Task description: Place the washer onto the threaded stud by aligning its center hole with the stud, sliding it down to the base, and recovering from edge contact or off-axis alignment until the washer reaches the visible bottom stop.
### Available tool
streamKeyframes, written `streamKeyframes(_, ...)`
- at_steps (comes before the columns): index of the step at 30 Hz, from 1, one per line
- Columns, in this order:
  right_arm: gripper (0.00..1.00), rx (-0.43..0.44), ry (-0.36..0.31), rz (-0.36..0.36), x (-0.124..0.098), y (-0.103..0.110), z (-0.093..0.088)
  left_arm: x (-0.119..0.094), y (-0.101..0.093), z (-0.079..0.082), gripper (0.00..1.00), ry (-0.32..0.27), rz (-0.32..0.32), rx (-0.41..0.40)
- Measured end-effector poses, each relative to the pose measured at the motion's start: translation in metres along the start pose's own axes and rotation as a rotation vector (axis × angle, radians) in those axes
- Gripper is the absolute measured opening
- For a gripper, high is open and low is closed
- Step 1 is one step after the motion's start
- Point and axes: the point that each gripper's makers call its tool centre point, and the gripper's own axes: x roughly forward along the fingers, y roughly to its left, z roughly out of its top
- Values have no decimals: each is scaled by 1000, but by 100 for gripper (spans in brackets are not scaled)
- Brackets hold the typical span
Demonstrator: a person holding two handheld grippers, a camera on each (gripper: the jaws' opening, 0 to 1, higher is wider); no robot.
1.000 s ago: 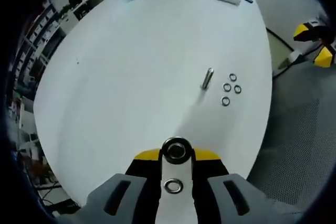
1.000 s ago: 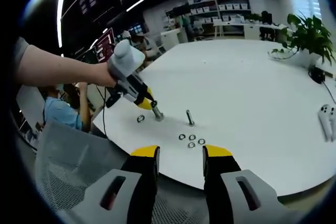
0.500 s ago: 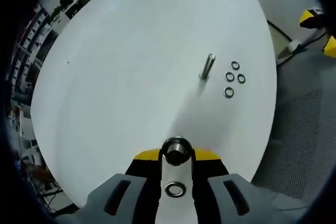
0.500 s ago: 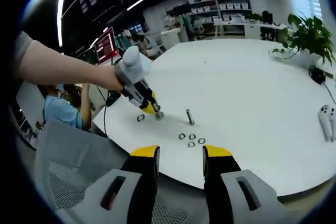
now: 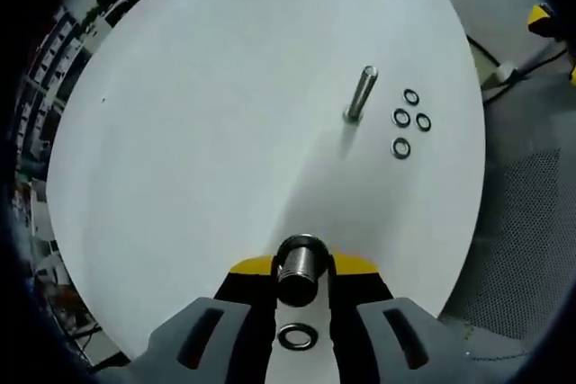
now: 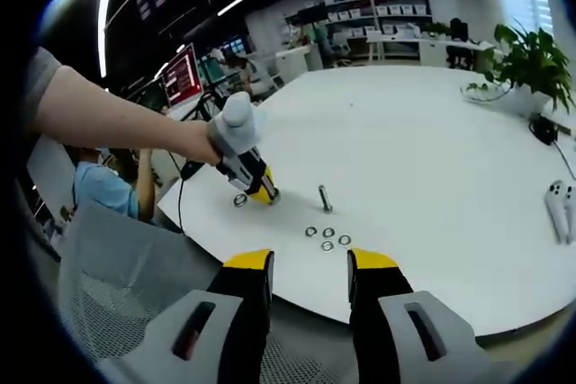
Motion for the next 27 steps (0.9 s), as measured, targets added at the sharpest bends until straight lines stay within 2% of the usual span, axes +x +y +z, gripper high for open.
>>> streamKeyframes(7, 35, -1, 0, -1, 0, -1, 0, 1, 0, -1, 21, -25, -12, 0)
streamKeyframes(10, 35, -1, -1, -2, 0, -1, 0, 0, 1, -2, 26, -40, 3, -5)
streamKeyframes(17, 35, -6, 0, 0, 0, -1, 0, -9, 5, -9, 26, -66, 28, -33)
streamKeyframes(27, 35, -16, 10, 13, 1, 2, -1, -22, 13, -45, 25, -58, 52, -136)
